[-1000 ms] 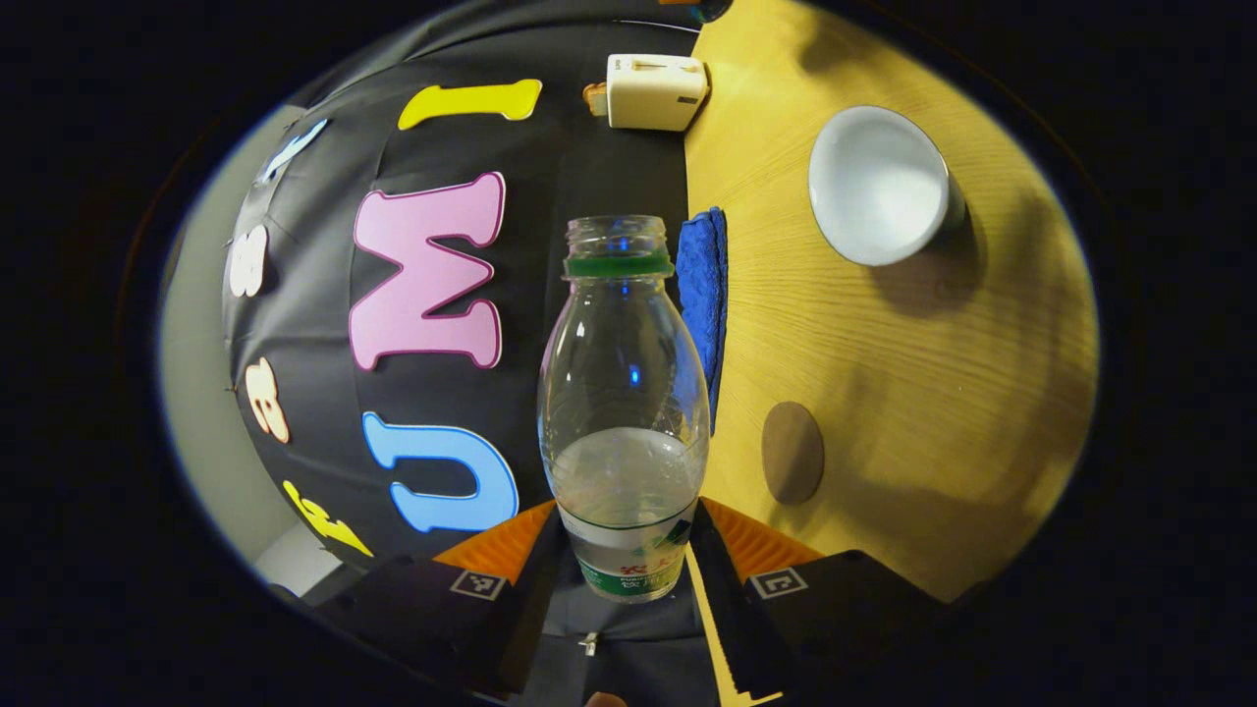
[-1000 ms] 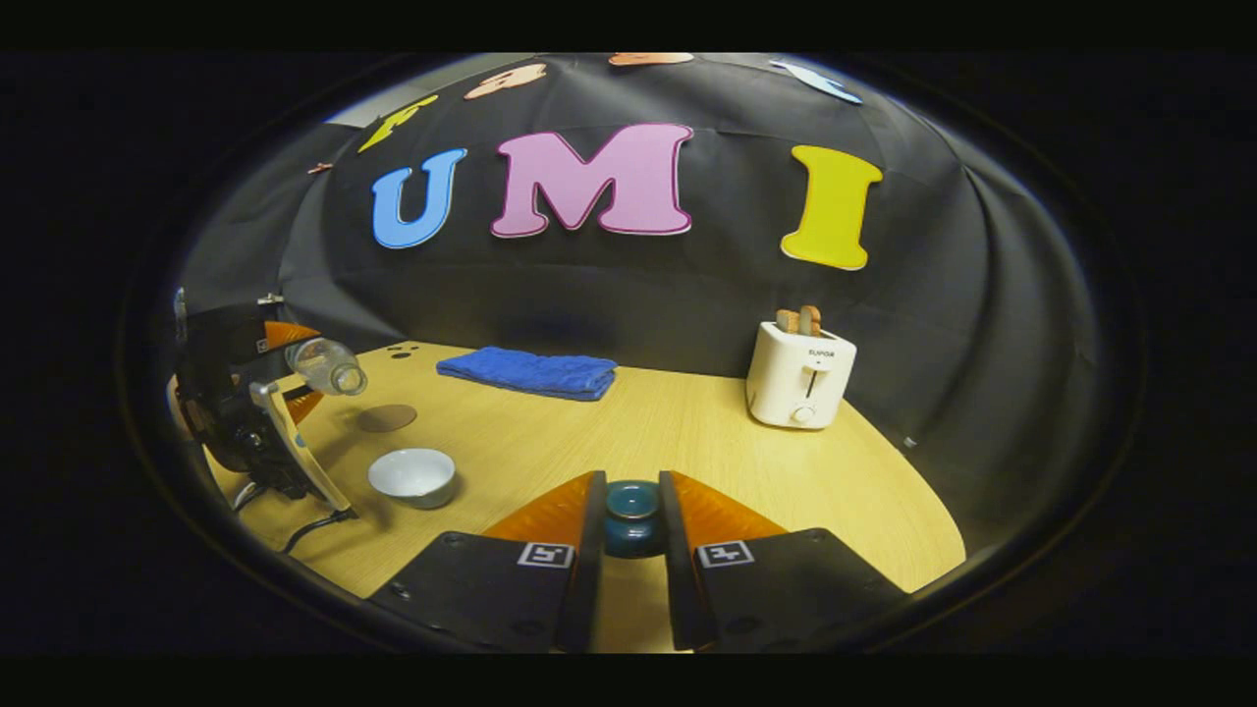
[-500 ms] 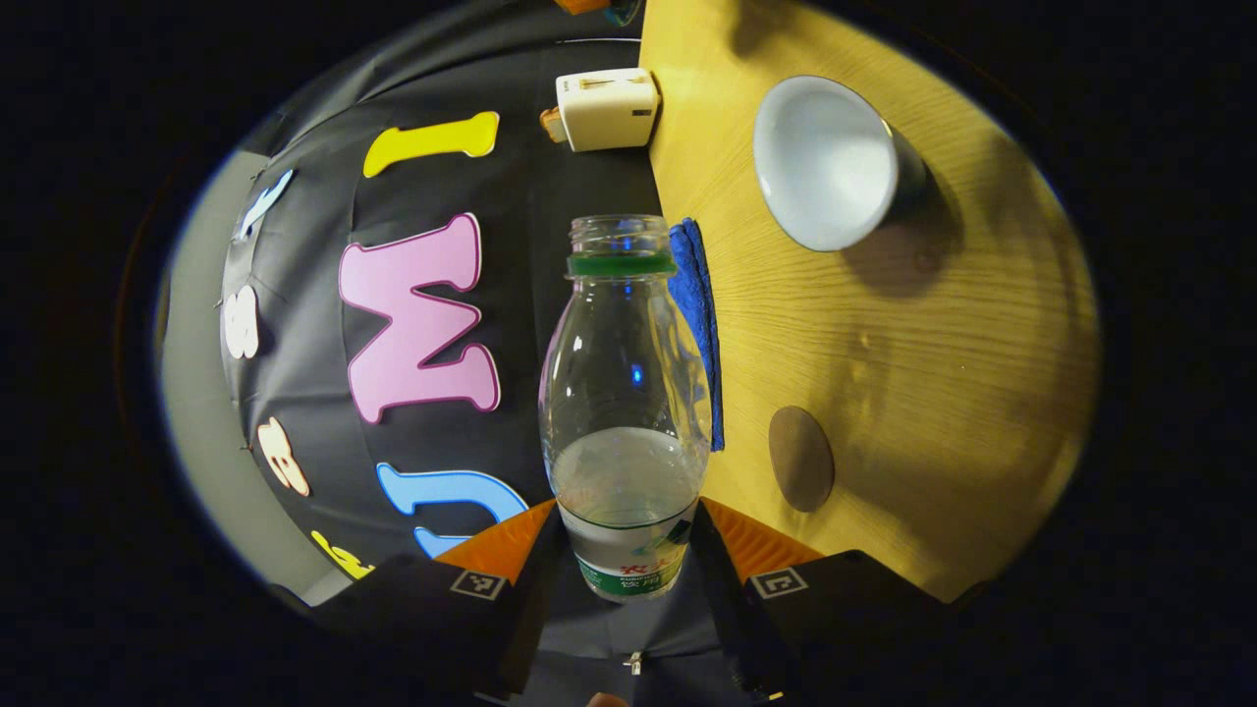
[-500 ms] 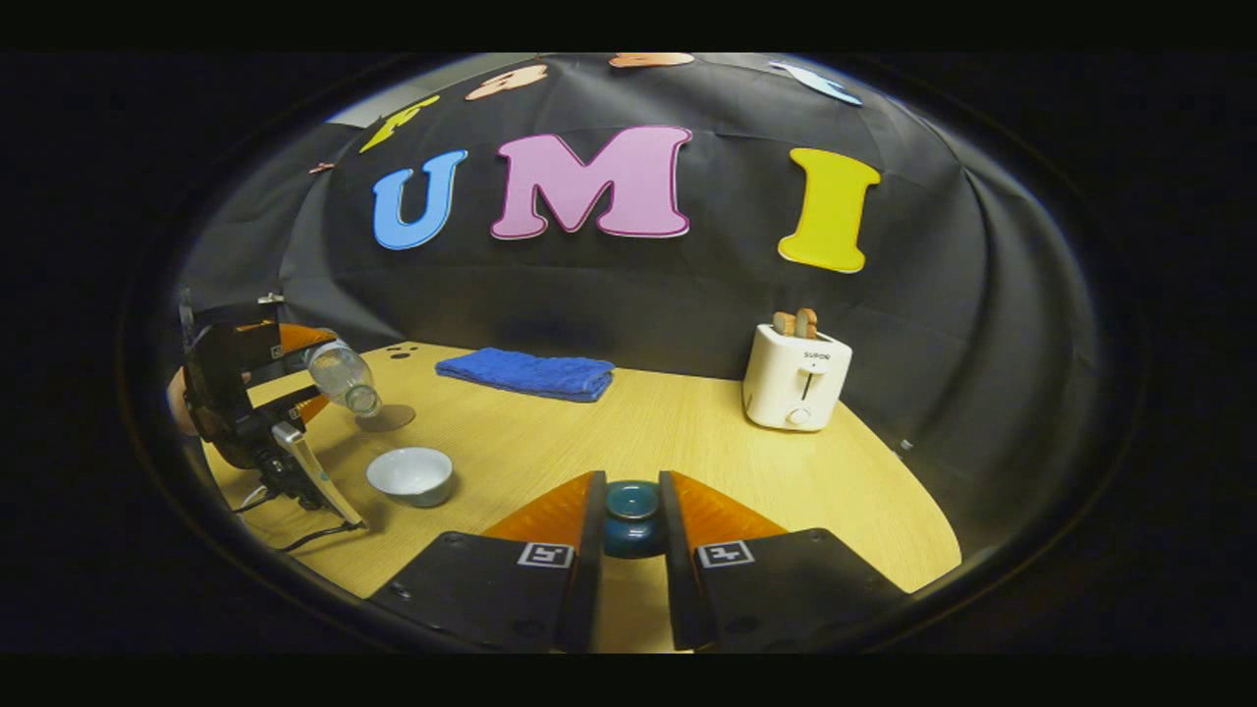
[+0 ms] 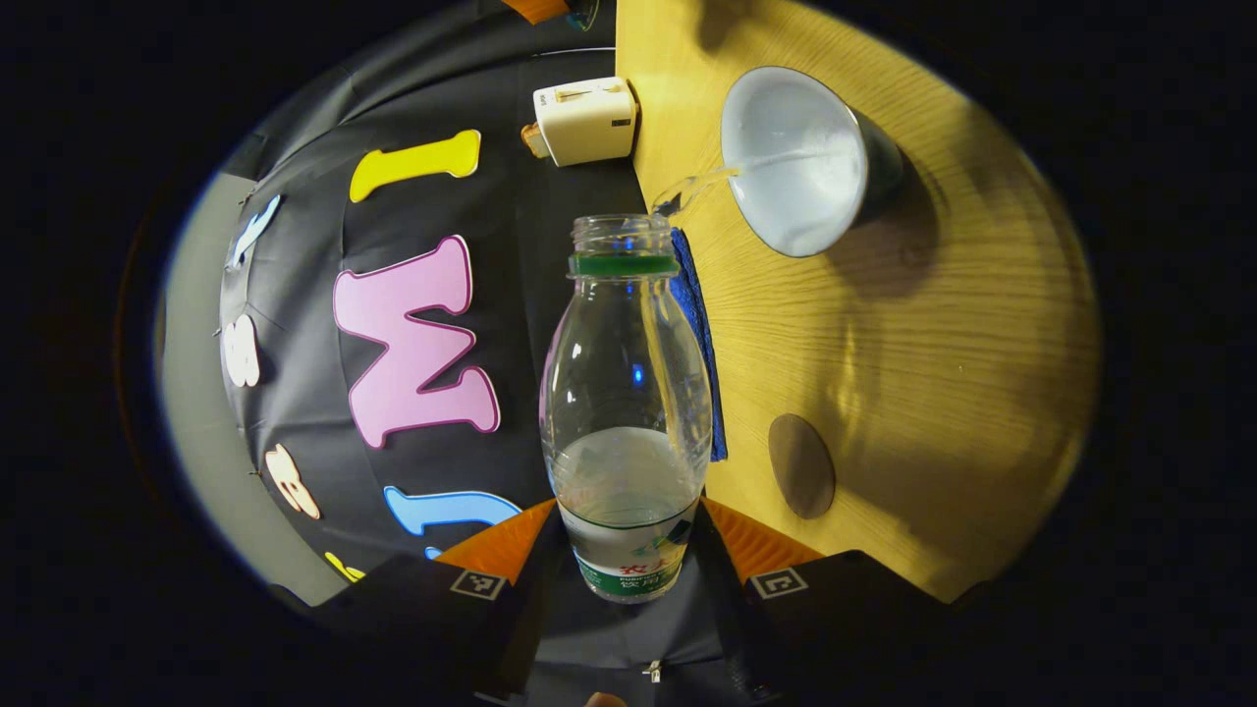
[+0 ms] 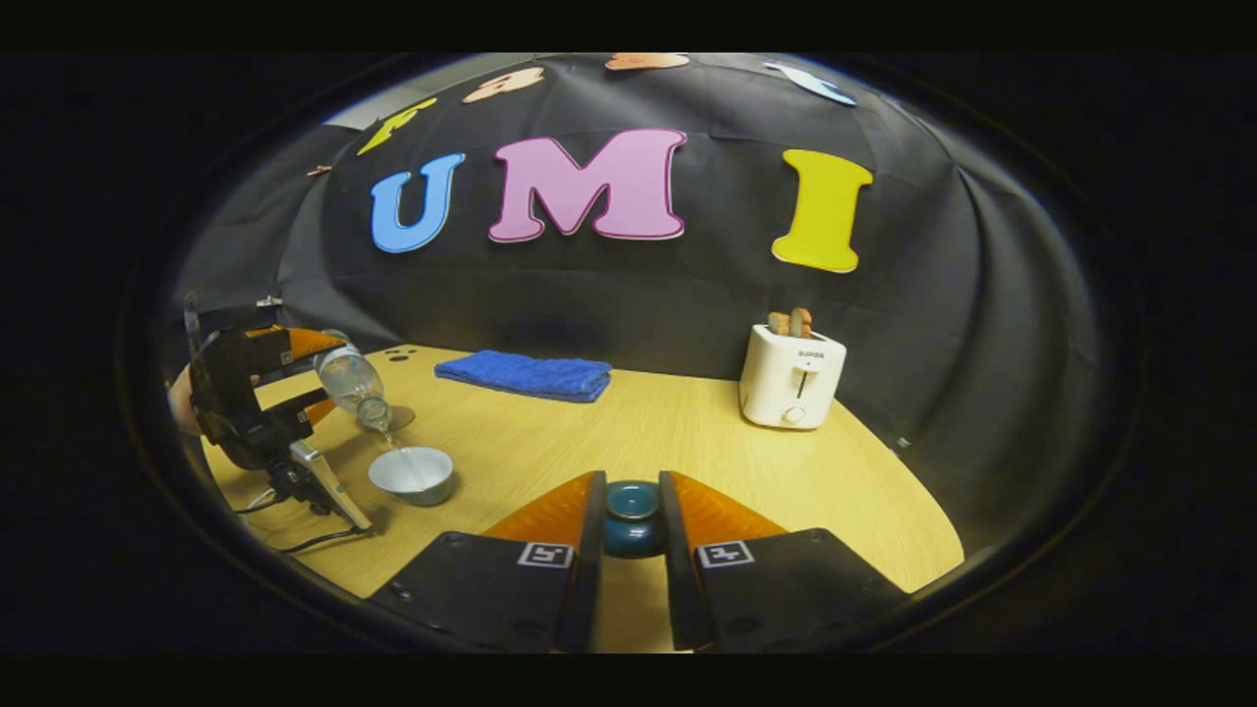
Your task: Open the teacup lid with one hand, grasp the water bottle and pour water into the teacup with the other hand; after pouring, place the water bottle on the coaster and then close the teacup lid.
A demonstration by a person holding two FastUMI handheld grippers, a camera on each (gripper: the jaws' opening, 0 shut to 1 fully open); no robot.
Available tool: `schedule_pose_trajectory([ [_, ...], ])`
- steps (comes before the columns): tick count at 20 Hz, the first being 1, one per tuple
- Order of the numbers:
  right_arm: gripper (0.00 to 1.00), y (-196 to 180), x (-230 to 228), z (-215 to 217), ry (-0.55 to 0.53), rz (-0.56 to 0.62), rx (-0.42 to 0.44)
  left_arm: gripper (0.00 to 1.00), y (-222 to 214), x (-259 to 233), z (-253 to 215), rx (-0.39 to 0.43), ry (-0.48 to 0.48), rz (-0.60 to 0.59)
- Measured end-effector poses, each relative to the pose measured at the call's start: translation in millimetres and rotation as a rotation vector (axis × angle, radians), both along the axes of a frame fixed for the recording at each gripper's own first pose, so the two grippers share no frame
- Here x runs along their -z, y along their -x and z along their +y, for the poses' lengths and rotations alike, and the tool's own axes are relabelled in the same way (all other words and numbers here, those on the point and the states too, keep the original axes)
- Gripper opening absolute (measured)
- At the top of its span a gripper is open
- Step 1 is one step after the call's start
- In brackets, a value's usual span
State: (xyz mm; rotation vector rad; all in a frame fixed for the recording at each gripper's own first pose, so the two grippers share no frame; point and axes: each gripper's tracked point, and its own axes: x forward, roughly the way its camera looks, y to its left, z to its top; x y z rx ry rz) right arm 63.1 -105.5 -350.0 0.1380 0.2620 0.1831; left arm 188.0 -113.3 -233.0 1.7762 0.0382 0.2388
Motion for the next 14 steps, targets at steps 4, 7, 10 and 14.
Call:
schedule_pose_trajectory([
  [4,0.31,2,-2,-2,0.002,-0.005,0.001,0.75,-2,-4,0,0.007,-0.018,-0.013],
  [7,0.36,3,-2,-3,0.006,-0.006,0.0,0.75,-7,-9,-1,0.018,-0.056,-0.042],
  [10,0.31,5,-3,-3,0.008,-0.008,-0.003,0.75,-9,-13,1,0.031,-0.086,-0.058],
  [14,0.31,4,-3,-3,0.011,-0.008,-0.001,0.75,-12,-20,2,0.042,-0.13,-0.084],
])
